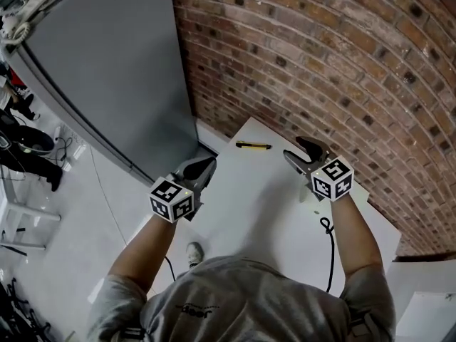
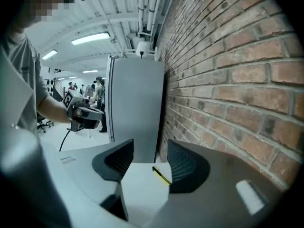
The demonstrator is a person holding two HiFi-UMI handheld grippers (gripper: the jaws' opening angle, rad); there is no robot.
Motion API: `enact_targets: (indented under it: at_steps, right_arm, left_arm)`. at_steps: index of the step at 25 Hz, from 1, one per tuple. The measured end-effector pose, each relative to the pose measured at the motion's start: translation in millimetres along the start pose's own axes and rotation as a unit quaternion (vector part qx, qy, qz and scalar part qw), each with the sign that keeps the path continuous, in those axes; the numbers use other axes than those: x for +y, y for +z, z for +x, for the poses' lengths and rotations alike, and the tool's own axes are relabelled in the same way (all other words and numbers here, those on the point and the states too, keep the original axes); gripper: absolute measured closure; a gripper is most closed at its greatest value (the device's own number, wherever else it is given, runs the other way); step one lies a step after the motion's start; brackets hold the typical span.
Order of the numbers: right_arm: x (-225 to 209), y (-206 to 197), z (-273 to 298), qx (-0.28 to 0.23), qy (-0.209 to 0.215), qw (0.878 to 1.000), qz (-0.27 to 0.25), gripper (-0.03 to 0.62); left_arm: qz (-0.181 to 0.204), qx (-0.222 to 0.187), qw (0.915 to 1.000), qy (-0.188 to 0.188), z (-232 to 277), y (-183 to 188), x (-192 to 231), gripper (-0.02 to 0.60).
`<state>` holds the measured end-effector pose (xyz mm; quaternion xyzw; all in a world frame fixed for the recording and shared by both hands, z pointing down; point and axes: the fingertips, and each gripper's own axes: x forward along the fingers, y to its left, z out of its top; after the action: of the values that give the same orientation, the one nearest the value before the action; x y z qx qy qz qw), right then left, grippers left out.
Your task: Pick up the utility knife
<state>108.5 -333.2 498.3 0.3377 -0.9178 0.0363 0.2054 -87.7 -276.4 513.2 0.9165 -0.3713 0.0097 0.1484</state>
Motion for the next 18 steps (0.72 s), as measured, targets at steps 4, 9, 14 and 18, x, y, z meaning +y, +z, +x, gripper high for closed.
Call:
enact_targets:
  at_steps: [4,9,14,18]
  right_arm:
    - [-4.6,-11.7,40.7,0.042,0.038,0.997,-0.045,0.361]
    - [-13.2,-39.8,92.3,0.101,0.080,0.987,-0.101,0.361]
    - [-20.3,-77.9,141.0,0.150,0.117,0.975,-0.117,0.361]
    - [-29.6,-116.4,173.2,0.196,0.137,0.960,-0.144,0.361]
  left_arm:
    - [0.007,0.000,1.0000,0.005,12.4,-7.5,20.1,0.583]
    - [0.012,0.007,0.9999,0.005,32.4,-22.6,43.9,0.583]
    - [0.016,0.018,0.9997,0.004,51.3,-40.8,63.9,0.584]
    - [0.018,0.024,0.9996,0.002,68.6,-56.8,79.1,0.583]
